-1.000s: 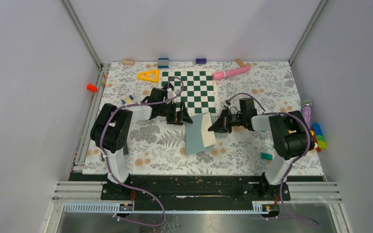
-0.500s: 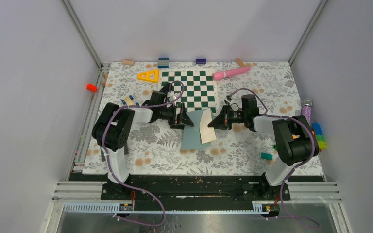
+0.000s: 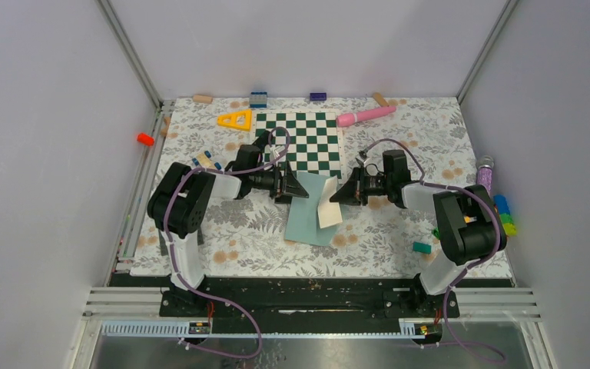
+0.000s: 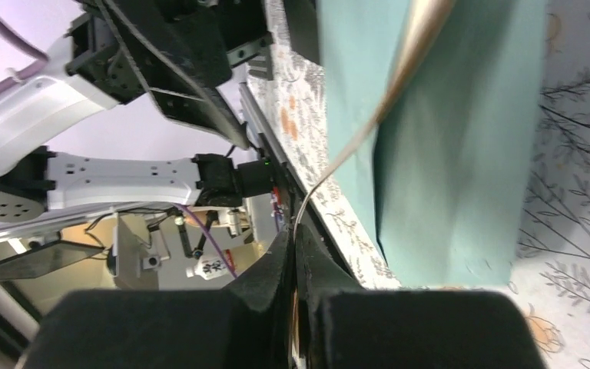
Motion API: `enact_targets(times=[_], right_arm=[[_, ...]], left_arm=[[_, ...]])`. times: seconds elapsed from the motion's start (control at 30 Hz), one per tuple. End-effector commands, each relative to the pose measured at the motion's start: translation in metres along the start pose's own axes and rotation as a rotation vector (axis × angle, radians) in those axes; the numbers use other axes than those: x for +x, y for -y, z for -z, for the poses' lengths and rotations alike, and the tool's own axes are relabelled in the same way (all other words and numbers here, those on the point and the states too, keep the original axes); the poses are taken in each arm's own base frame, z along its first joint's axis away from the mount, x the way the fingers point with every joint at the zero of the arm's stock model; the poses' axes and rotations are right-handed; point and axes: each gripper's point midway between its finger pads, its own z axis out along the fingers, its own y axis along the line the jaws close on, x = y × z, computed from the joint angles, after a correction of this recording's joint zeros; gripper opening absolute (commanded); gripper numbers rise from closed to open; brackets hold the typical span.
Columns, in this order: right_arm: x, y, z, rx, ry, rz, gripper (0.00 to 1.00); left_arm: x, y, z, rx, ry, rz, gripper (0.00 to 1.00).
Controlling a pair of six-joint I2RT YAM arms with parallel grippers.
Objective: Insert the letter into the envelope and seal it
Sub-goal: Place the letter in the envelope.
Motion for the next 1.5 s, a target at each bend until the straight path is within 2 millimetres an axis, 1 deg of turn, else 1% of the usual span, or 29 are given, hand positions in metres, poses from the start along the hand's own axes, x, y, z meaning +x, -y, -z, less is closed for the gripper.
enact_targets(times=[0.0,0.13,0.2,0.27,0.4,0.43,0.47,0.53,0.57,0.63,0.73,0.83,0.87,0.97,1.07,1.1,1.13,1.27,1.4,1.47], right_arm=[[-0.006,0.009,0.002,0.070,0.012,0.055,0.00],[-0.005,0.027,0.002,0.143,-0.001,0.057,0.00],[-0.005,0.029,0.002,0.151,-0.004,0.057,0.00],[-0.007,0.030,0.001,0.154,-0.003,0.060,0.00],[-0.010,0.034,0.001,0.174,0.004,0.064,0.00],[-0.012,0.034,0.002,0.174,0.007,0.065,0.00],[-0.013,0.035,0.002,0.174,0.009,0.062,0.00],[-0.016,0.036,0.004,0.178,0.018,0.058,0.00],[-0.017,0.038,0.004,0.183,0.022,0.059,0.00],[-0.018,0.042,0.005,0.196,0.027,0.056,0.00],[-0.019,0.049,0.002,0.207,0.024,0.041,0.00],[-0.022,0.053,0.001,0.213,0.022,0.033,0.00],[-0.021,0.054,0.000,0.213,0.019,0.029,0.00],[-0.022,0.056,0.000,0.215,0.017,0.026,0.00],[-0.022,0.056,-0.001,0.212,0.013,0.024,0.00],[-0.022,0.056,-0.001,0.210,0.011,0.022,0.00],[-0.022,0.057,-0.001,0.211,0.011,0.021,0.00],[-0.023,0.056,-0.002,0.208,0.009,0.022,0.00],[-0.025,0.052,-0.001,0.201,0.012,0.036,0.00],[-0.028,0.048,-0.001,0.194,0.017,0.059,0.00]], left_arm=[[-0.008,0.020,0.002,0.092,0.008,-0.050,0.82],[-0.010,0.020,0.000,0.114,0.010,-0.036,0.76],[-0.010,0.020,0.000,0.117,0.011,-0.037,0.73],[-0.010,0.020,0.000,0.117,0.010,-0.033,0.66],[-0.009,0.014,0.000,0.095,0.008,-0.021,0.62],[-0.008,0.011,0.000,0.082,0.006,-0.017,0.62],[-0.008,0.008,0.000,0.068,0.005,-0.015,0.65],[-0.008,0.001,0.003,0.034,0.005,-0.012,0.75],[-0.008,-0.003,0.004,0.020,0.003,-0.006,0.78],[-0.008,-0.008,0.007,-0.001,0.005,-0.002,0.79],[-0.005,-0.018,0.008,-0.032,-0.008,0.009,0.78],[-0.004,-0.021,0.008,-0.040,-0.014,0.016,0.76],[-0.004,-0.020,0.008,-0.035,-0.014,0.018,0.74],[-0.003,-0.020,0.007,-0.025,-0.016,0.024,0.64],[-0.004,-0.020,0.007,-0.022,-0.017,0.024,0.58],[-0.004,-0.020,0.007,-0.018,-0.015,0.023,0.55],[-0.005,-0.019,0.006,-0.017,-0.013,0.022,0.51],[-0.005,-0.020,0.006,-0.018,-0.014,0.024,0.28],[-0.009,-0.019,0.005,-0.022,-0.008,0.024,0.00],[-0.015,-0.015,0.005,-0.015,0.000,0.013,0.00]])
